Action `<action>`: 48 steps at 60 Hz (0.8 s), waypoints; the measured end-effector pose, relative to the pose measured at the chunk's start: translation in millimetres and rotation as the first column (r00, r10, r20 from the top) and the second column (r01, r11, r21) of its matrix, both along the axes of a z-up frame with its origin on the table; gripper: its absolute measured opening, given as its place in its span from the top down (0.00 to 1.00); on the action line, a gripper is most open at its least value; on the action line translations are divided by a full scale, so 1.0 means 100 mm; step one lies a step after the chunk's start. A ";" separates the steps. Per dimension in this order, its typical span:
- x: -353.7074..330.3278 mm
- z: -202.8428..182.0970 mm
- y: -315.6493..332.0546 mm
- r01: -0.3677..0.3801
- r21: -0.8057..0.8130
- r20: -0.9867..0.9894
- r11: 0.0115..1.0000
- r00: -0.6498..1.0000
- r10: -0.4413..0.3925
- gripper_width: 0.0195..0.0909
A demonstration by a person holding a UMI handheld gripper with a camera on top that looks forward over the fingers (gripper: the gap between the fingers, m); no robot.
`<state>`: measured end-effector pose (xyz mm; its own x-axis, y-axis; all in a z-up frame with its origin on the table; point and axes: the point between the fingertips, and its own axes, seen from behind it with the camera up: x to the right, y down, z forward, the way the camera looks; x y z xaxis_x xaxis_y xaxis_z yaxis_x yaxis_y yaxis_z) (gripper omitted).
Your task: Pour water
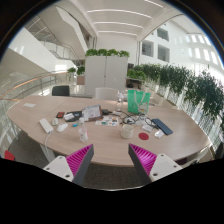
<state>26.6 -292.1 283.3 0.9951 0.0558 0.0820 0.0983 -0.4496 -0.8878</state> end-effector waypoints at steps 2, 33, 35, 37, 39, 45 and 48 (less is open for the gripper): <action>0.02 0.00 0.00 0.004 0.008 0.004 1.000 1.000 -0.004 0.15; -0.39 -1.04 0.69 0.022 0.038 -0.145 0.999 0.989 -0.016 0.12; -0.50 -1.16 0.80 0.009 0.039 -0.151 0.999 0.989 -0.003 0.12; -0.63 -1.25 0.92 -0.005 0.046 -0.153 0.999 0.988 0.011 0.12; -0.77 -1.33 1.07 -0.020 0.058 -0.156 0.998 0.987 0.029 0.12; -1.26 -1.56 1.55 -0.089 0.105 -0.162 0.991 0.981 0.105 0.12; -1.47 -1.69 1.81 -0.117 0.123 -0.162 0.986 0.977 0.136 0.12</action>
<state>-119.9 -111.6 114.7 0.9806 0.1818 -0.0736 -0.0076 -0.3400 -0.9404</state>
